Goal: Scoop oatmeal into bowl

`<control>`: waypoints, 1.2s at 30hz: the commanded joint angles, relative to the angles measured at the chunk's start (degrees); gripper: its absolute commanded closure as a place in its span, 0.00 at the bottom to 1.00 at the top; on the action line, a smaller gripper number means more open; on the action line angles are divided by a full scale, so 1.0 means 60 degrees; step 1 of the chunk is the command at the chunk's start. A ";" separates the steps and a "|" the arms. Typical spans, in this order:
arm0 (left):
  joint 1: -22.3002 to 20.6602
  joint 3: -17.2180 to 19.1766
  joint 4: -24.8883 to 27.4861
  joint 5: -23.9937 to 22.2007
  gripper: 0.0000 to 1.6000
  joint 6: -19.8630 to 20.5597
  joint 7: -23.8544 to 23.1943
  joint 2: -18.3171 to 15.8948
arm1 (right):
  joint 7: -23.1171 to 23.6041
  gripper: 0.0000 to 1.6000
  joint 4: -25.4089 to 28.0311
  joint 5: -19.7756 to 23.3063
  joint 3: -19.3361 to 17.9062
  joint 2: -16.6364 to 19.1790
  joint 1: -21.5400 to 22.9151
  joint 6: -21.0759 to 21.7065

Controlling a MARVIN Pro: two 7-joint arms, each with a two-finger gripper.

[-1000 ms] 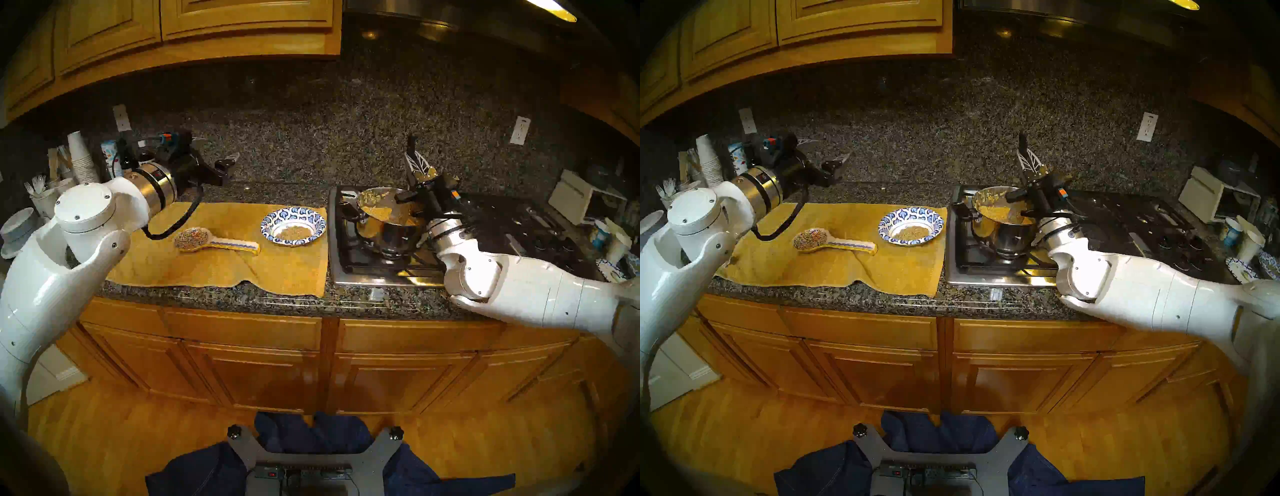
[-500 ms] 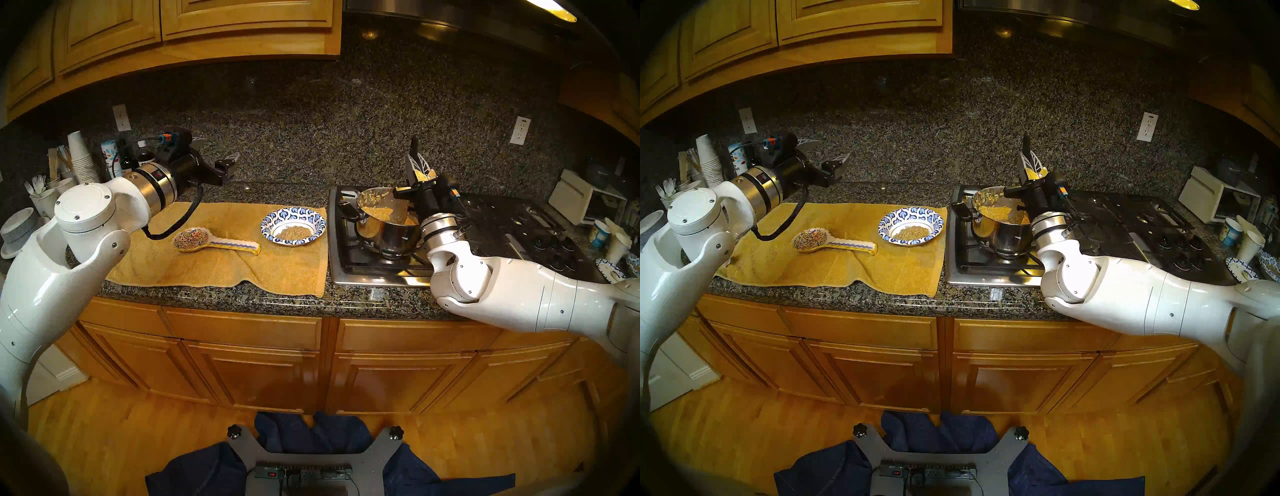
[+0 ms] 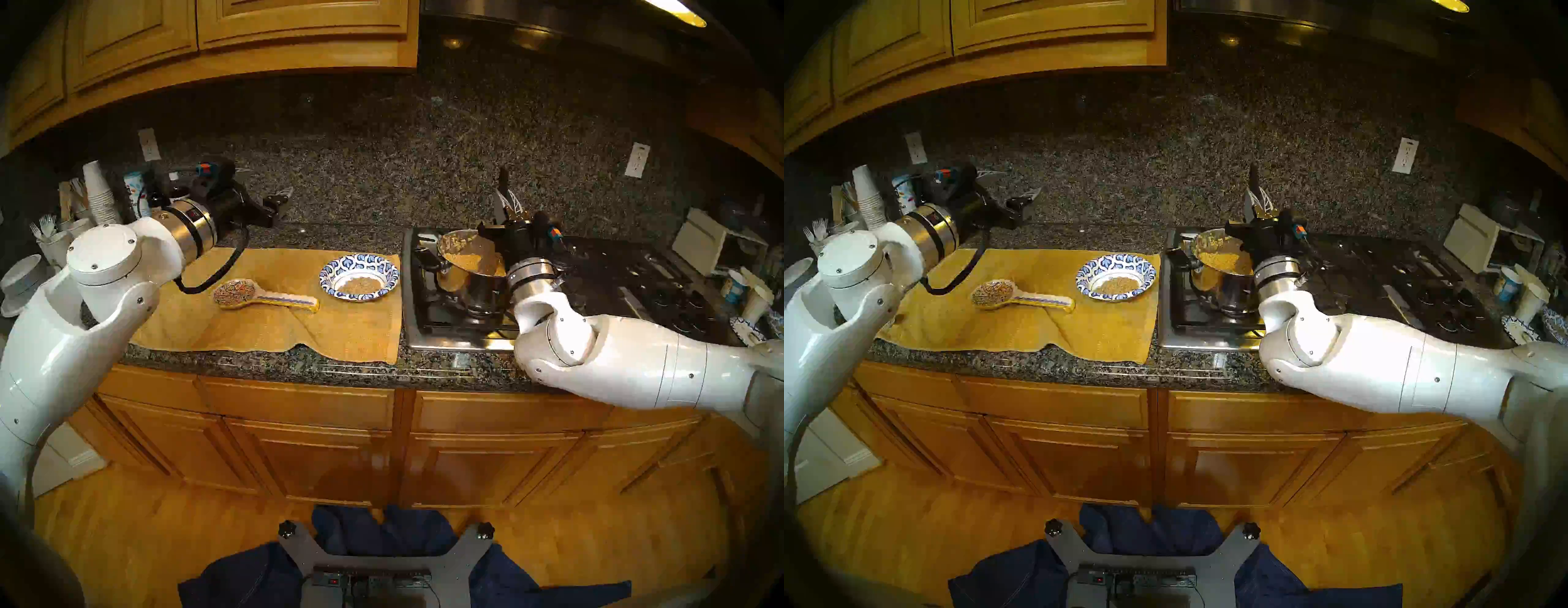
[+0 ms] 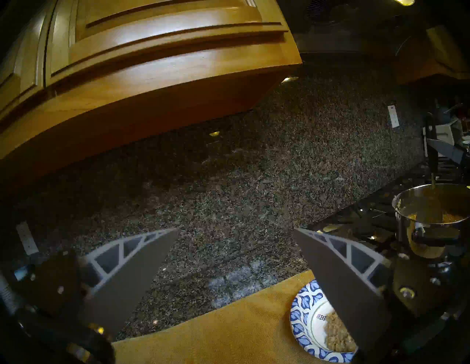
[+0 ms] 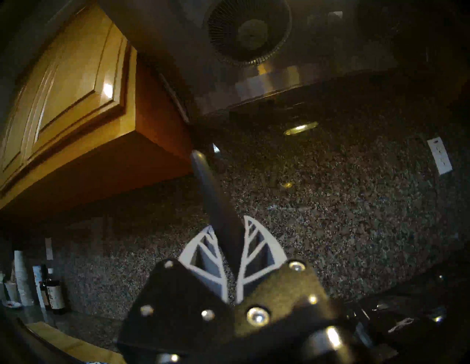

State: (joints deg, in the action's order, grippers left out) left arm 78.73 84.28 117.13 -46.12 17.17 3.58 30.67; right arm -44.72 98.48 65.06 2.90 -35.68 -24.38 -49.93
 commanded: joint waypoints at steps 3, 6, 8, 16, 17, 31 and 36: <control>-0.0320 0.0229 0.0100 0.0010 0.00 -0.0172 0.0018 0.0022 | 0.0189 1.00 0.0215 0.1517 -0.0360 0.0387 0.0112 0.0009; -0.0321 0.0229 0.0100 0.0011 0.00 -0.0173 0.0018 0.0023 | 0.0239 1.00 0.0230 0.1722 -0.0398 0.0470 0.0111 -0.0017; -0.0322 0.0229 0.0099 0.0011 0.00 -0.0175 0.0018 0.0023 | 0.0424 1.00 0.0240 0.1984 -0.0418 0.0574 0.0134 -0.0023; -0.0321 0.0228 0.0100 0.0010 0.00 -0.0174 0.0018 0.0022 | 0.0704 1.00 0.0304 0.2427 -0.0445 0.0621 0.0196 -0.0036; -0.0321 0.0228 0.0100 0.0010 0.00 -0.0174 0.0018 0.0022 | 0.0745 1.00 0.0328 0.2478 -0.0442 0.0605 0.0199 -0.0035; -0.0315 0.0230 0.0104 0.0007 0.00 -0.0162 0.0022 0.0016 | 0.0993 1.00 0.0558 0.2811 -0.0458 0.0121 0.0360 0.0053; -0.0316 0.0230 0.0103 0.0007 0.00 -0.0165 0.0021 0.0018 | 0.1019 1.00 0.0555 0.2863 -0.0461 0.0010 0.0404 0.0095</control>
State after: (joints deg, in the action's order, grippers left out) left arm 78.72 84.27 117.13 -46.12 17.16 3.59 30.67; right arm -39.64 100.90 82.52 1.17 -33.86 -23.68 -49.86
